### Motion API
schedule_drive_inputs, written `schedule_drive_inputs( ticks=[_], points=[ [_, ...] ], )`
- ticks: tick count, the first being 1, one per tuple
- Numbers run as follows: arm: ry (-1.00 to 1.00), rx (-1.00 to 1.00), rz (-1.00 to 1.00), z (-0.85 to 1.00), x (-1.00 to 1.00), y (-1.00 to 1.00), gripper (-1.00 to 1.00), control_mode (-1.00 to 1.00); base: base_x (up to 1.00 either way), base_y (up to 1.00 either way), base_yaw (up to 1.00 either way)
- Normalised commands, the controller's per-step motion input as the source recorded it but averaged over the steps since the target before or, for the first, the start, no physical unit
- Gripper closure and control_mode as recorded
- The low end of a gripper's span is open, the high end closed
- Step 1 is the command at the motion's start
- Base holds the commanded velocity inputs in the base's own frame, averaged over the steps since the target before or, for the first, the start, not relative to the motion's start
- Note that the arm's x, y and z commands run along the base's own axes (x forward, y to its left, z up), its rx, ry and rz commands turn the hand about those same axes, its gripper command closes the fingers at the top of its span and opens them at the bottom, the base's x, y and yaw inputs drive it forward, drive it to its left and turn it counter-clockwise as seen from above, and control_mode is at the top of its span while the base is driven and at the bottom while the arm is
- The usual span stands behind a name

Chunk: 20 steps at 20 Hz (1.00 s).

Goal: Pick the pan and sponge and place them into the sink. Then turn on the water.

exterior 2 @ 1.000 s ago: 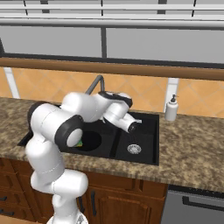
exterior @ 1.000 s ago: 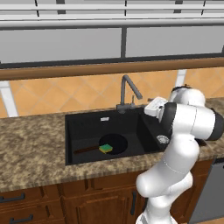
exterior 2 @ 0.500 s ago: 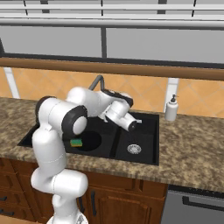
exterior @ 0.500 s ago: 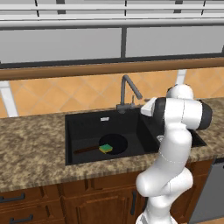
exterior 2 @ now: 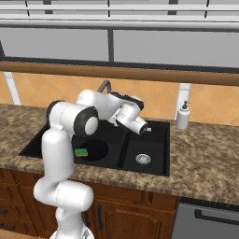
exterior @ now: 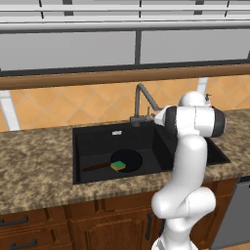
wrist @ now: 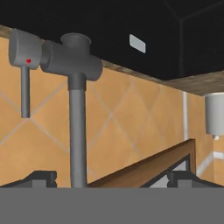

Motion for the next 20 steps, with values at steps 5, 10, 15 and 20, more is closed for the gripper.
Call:
schedule_drive_inputs(
  ticks=[5,10,15,20],
  points=[
    [0.00,0.00,0.02,-0.20,0.40,0.00,-1.00,-1.00,0.00,0.00,0.00],
    [0.00,0.00,0.00,-0.24,0.30,0.00,-1.00,-1.00,0.00,0.00,0.00],
    [0.00,0.00,0.00,-0.17,0.28,0.00,-1.00,-1.00,0.00,0.00,0.00],
    [-0.01,0.00,0.00,-0.01,0.28,0.00,-1.00,-1.00,0.00,0.00,0.00]
  ],
)
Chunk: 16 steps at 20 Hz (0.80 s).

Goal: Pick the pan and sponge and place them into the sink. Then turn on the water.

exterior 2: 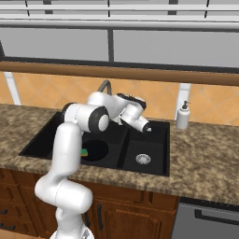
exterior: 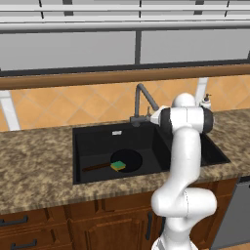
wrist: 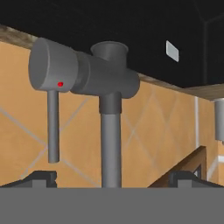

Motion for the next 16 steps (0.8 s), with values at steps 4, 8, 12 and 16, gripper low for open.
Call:
schedule_drive_inputs(
  ticks=[4,8,12,16],
  points=[
    [0.00,0.00,0.00,-0.02,0.35,0.00,-1.00,-1.00,0.00,0.00,0.00],
    [0.00,0.00,0.00,-0.09,0.30,0.00,-1.00,-1.00,0.00,0.00,0.00],
    [0.00,0.00,0.00,-0.11,0.26,0.00,-1.00,-1.00,0.00,0.00,0.00],
    [0.00,0.00,0.00,-0.14,0.27,0.00,-1.00,-1.00,0.00,0.00,0.00]
  ],
)
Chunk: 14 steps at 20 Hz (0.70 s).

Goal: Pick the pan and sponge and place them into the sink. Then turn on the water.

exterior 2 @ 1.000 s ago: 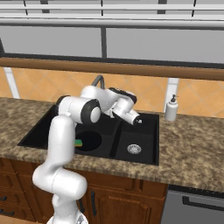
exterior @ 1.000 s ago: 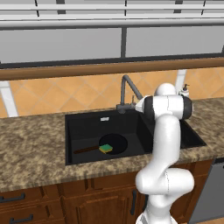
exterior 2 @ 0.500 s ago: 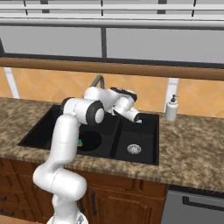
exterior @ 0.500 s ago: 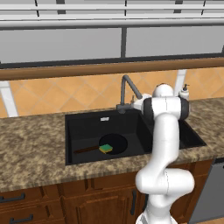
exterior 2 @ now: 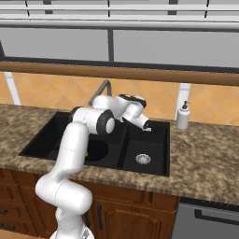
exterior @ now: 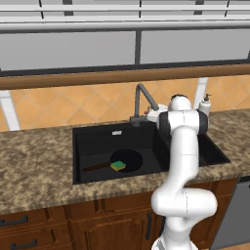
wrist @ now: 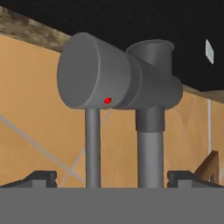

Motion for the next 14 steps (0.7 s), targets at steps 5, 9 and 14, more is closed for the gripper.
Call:
schedule_drive_inputs(
  ticks=[5,9,14],
  points=[
    [0.00,0.00,0.00,-0.17,0.26,0.00,-1.00,-1.00,0.00,0.00,0.00],
    [0.00,0.00,0.00,-0.14,0.29,0.00,-1.00,-1.00,0.00,0.00,0.00],
    [0.00,0.00,0.00,-0.12,0.27,0.00,-1.00,-1.00,0.00,0.00,0.00]
  ],
)
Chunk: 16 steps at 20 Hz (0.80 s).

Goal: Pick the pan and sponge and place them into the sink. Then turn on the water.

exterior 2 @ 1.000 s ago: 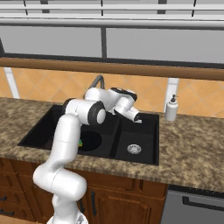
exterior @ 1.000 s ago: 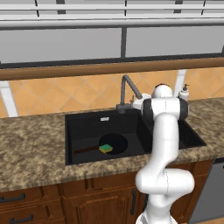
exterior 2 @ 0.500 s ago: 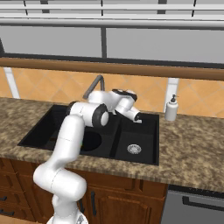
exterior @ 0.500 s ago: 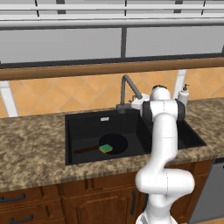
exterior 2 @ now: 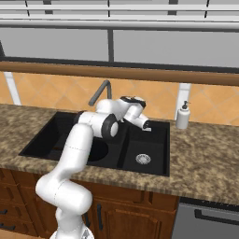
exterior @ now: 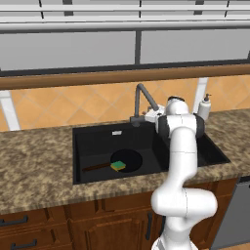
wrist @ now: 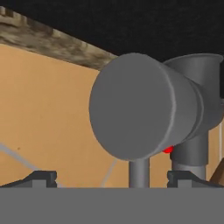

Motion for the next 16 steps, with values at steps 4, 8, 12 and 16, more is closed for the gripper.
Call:
schedule_drive_inputs(
  ticks=[4,8,12,16],
  points=[
    [0.00,0.00,0.00,-0.08,0.23,0.00,1.00,-1.00,0.00,0.00,0.00],
    [-0.02,0.00,-0.03,0.00,0.01,-0.28,1.00,-1.00,0.00,0.00,0.00],
    [0.00,0.03,-0.08,0.00,0.13,-0.41,1.00,-1.00,0.00,0.00,0.00],
    [0.00,0.06,-0.09,0.00,0.30,-0.44,1.00,-1.00,0.00,0.00,0.00]
  ],
)
